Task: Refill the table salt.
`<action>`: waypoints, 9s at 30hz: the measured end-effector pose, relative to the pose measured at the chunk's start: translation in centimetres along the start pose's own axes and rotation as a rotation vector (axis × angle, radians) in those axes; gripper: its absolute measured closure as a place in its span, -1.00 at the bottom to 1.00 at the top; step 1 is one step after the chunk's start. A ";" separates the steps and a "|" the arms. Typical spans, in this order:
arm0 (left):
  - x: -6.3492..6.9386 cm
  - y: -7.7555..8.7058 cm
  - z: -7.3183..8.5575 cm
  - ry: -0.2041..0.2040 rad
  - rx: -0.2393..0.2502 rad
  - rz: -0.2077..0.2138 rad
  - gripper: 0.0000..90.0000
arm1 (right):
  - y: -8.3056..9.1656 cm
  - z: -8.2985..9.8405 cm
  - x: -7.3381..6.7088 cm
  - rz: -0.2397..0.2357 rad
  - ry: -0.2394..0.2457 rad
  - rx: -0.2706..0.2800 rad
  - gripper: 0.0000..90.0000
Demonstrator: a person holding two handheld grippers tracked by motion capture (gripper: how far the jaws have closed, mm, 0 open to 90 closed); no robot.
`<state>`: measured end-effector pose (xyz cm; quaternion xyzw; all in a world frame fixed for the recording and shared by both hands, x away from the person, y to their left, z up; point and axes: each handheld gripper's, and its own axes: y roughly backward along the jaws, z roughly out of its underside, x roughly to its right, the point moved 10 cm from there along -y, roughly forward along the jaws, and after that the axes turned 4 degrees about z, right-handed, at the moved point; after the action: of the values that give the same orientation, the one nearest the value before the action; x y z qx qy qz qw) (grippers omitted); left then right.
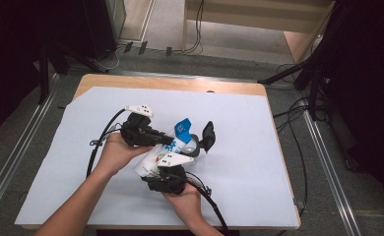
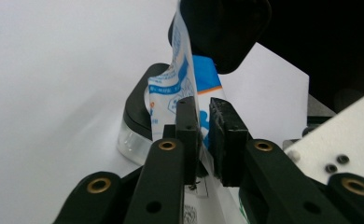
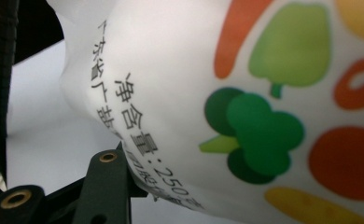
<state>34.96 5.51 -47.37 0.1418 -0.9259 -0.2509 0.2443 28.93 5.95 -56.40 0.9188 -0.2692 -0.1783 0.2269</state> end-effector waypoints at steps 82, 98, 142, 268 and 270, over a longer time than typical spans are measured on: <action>-0.1 -0.6 -1.4 0.013 -0.002 -0.018 0.98 | 0.9 -2.2 -1.0 -0.091 -0.113 0.021 0.08; 0.2 -0.9 -1.7 0.011 -0.003 -0.014 0.89 | 1.1 -2.3 -0.3 -0.091 -0.179 0.041 0.23; 0.3 -0.5 -1.7 0.006 0.009 -0.024 0.72 | 1.3 -2.4 -0.2 -0.114 -0.228 0.038 0.25; 0.9 -0.3 -1.4 -0.006 -0.022 -0.058 0.75 | 1.1 -2.2 0.0 -0.100 -0.188 0.011 0.34; 0.8 -0.3 -1.3 -0.013 -0.031 -0.069 0.79 | 1.2 -2.3 0.0 -0.105 -0.193 0.014 0.34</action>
<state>35.06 4.41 -46.23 0.1682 -0.9180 -0.2744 0.2316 29.51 5.81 -53.88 0.9117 -0.2427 -0.2759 0.1839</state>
